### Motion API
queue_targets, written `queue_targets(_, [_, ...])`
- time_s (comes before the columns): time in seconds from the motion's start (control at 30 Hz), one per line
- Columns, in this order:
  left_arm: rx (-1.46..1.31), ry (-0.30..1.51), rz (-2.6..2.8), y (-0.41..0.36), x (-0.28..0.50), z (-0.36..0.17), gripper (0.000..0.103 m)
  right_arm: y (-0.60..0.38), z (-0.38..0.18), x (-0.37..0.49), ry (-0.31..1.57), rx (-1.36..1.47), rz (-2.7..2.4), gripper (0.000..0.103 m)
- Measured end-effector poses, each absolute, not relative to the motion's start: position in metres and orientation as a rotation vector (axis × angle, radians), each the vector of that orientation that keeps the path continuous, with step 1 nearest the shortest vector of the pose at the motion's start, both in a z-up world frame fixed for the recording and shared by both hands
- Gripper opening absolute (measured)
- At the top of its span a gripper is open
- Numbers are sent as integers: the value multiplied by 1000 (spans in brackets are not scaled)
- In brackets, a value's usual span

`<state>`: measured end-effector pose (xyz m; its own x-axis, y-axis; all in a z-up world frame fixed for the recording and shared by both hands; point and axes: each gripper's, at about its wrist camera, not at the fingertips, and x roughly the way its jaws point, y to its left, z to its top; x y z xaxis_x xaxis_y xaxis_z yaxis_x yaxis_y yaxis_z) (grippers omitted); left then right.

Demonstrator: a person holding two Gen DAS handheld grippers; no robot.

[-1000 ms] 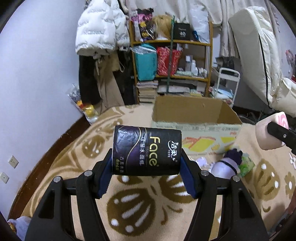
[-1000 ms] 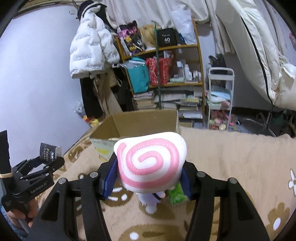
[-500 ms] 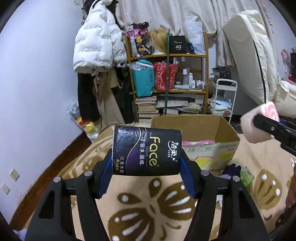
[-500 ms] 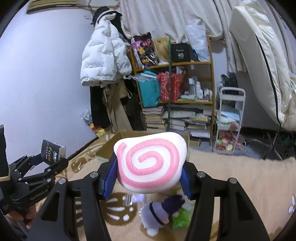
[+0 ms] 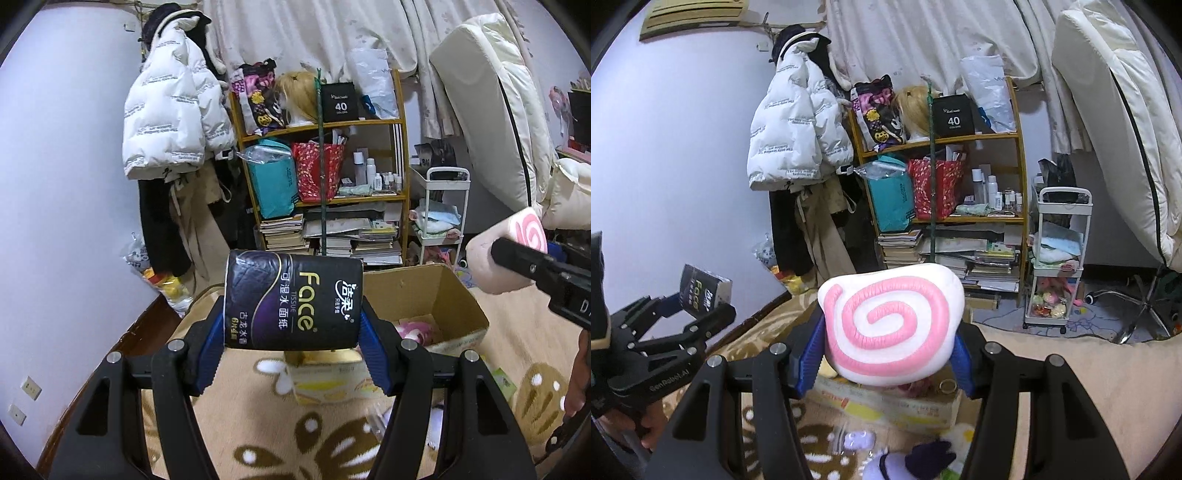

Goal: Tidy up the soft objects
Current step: 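Lift the tissue pack and cushion and carry both over the box, then open both tools to drop the tissue pack and cushion into the box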

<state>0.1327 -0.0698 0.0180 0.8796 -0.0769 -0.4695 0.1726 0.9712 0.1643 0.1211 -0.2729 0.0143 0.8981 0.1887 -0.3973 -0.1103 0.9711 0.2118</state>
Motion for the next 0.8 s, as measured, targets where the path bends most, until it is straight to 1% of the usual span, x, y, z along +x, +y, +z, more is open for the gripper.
queue_targets(0.17, [198, 509, -136, -76, 159, 4, 64, -280, 4, 143, 452, 174, 143, 63])
queue_targets(0.4, [171, 581, -139, -83, 191, -28, 64, -288, -25, 165, 511, 215, 153, 64])
queue_targets(0.57, [190, 645, -139, -90, 208, -44, 64, -291, -45, 174, 538, 233, 156, 67])
queue_targets(0.8, [149, 690, -155, -87, 220, -54, 65, -290, -57, 178, 566, 245, 188, 68])
